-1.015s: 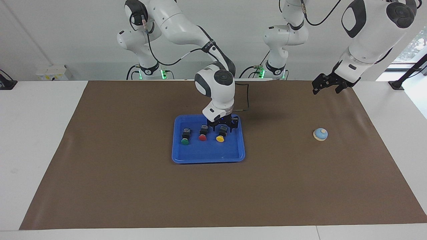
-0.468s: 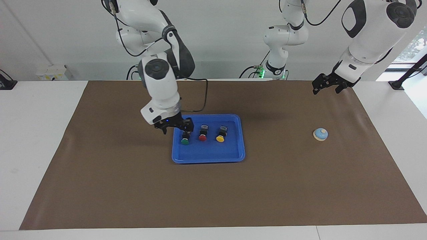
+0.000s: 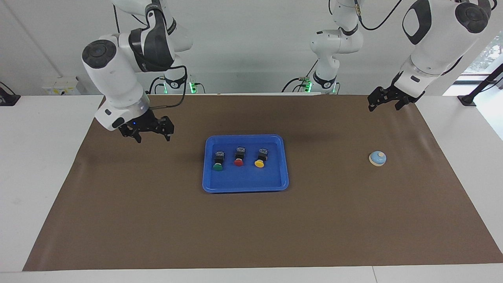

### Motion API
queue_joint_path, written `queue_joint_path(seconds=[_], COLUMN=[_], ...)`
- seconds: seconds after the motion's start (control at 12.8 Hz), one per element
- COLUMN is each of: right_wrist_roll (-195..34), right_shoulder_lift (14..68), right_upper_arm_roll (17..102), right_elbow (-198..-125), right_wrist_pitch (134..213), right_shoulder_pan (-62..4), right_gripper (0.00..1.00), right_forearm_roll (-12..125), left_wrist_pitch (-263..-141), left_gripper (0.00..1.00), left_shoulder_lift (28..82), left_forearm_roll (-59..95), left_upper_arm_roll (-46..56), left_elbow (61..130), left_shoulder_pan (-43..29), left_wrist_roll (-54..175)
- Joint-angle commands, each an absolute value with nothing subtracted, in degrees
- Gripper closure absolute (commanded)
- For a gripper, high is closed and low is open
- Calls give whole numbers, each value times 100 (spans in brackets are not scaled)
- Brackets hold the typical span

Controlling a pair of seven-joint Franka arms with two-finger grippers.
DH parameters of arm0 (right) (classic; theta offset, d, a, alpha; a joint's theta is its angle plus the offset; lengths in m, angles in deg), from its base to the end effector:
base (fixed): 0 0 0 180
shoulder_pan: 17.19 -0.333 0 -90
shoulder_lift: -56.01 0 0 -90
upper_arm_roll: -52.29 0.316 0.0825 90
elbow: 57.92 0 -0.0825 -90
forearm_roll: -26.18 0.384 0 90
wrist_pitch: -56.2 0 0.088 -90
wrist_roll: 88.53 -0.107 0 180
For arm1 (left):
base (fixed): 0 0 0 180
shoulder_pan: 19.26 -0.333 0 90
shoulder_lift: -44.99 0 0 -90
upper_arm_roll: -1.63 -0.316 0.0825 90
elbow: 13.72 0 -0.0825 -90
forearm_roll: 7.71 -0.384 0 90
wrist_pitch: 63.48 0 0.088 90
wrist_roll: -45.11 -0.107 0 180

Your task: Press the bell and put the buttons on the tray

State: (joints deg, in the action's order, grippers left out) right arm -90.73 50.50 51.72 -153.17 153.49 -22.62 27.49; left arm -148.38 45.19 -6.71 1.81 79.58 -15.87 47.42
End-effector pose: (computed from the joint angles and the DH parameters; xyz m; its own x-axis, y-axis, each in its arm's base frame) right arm 0.5842 0.0521 0.5369 0.9972 0.0433 -0.0613 0.0422 -0.9989 -0.0192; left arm 0.5418 -0.0358 0.5887 0.9884 -0.0228 -0.1501 -0.0214 -0.9997 0.0114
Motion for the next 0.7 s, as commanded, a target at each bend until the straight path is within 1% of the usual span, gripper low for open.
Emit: queue_joint_path(seconds=[0.0,0.23,0.39,0.62], right_wrist_roll=[-8862,-8670,-8555,-8414], right_shoulder_lift=[5494,5767,5785,5785], right_upper_arm_roll=[5238,5229,5238,5220], right_elbow=[-15425,-15425,-15338,-15118], right_wrist_pitch=[14894,14375,14330,14155], right_shoulder_pan=[-2123,-2027,-1835,-1816], right_gripper=[0,0,0,0], right_forearm_roll=[2864,2794,2767,2662], left_wrist_pitch=[-14926,-14926,-14935,-14952], left_gripper=[0,0,0,0], left_shoulder_lift=[4455,4455,4455,4455], left_forearm_roll=[-692,-692,-692,-700], left_upper_arm_roll=[172,172,172,154], left_elbow=[8041,8041,8041,8041], left_shoulder_pan=[-1592,-1592,-1592,-1601], left_wrist_roll=[4775,4766,4766,4793])
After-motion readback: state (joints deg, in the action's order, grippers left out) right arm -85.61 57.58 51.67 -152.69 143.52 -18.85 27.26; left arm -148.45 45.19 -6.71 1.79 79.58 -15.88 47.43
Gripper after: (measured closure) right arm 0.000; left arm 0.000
